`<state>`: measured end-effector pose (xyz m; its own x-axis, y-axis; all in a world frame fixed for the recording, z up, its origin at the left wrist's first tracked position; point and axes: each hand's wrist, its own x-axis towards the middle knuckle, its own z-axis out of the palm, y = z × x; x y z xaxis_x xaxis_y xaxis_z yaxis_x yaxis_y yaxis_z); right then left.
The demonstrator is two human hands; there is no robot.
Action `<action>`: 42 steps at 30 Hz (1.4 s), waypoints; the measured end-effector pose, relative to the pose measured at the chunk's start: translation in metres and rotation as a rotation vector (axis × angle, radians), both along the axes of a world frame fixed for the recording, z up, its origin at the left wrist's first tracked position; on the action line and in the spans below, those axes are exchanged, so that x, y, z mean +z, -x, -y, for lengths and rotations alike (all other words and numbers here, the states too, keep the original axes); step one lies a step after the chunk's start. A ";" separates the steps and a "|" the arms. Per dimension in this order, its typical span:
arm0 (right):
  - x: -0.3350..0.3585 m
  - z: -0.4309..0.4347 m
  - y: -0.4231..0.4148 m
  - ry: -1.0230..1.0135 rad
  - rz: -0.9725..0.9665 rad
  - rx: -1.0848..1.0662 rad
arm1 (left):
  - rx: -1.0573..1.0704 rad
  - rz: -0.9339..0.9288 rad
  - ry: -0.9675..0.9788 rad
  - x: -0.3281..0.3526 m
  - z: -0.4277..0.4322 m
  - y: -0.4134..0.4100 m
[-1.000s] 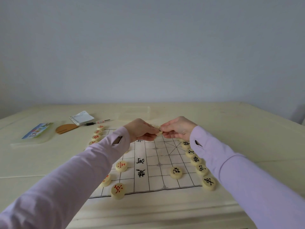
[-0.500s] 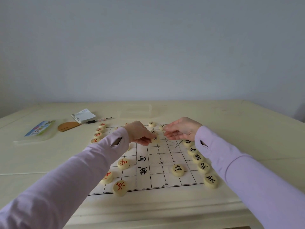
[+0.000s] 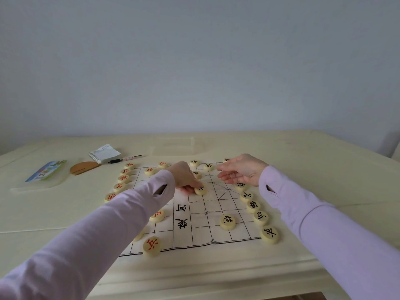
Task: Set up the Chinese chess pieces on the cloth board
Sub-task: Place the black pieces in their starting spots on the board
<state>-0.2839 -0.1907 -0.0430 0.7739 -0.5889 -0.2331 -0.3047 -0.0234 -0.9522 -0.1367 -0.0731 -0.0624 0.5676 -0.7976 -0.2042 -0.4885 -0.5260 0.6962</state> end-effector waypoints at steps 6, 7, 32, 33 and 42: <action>0.003 0.011 0.012 0.126 0.008 -0.112 | 0.011 0.147 0.114 0.004 0.003 0.006; 0.003 0.016 0.016 0.191 -0.016 -0.145 | 0.014 0.140 0.149 0.006 0.005 0.008; 0.000 0.048 0.084 0.607 -0.566 -0.118 | -0.022 0.077 0.268 0.001 0.023 0.029; -0.002 0.047 0.082 0.644 -0.581 -0.133 | -0.021 0.072 0.269 0.001 0.023 0.030; -0.012 0.043 0.063 0.720 -0.571 -0.276 | -0.033 0.081 0.278 0.007 0.018 0.032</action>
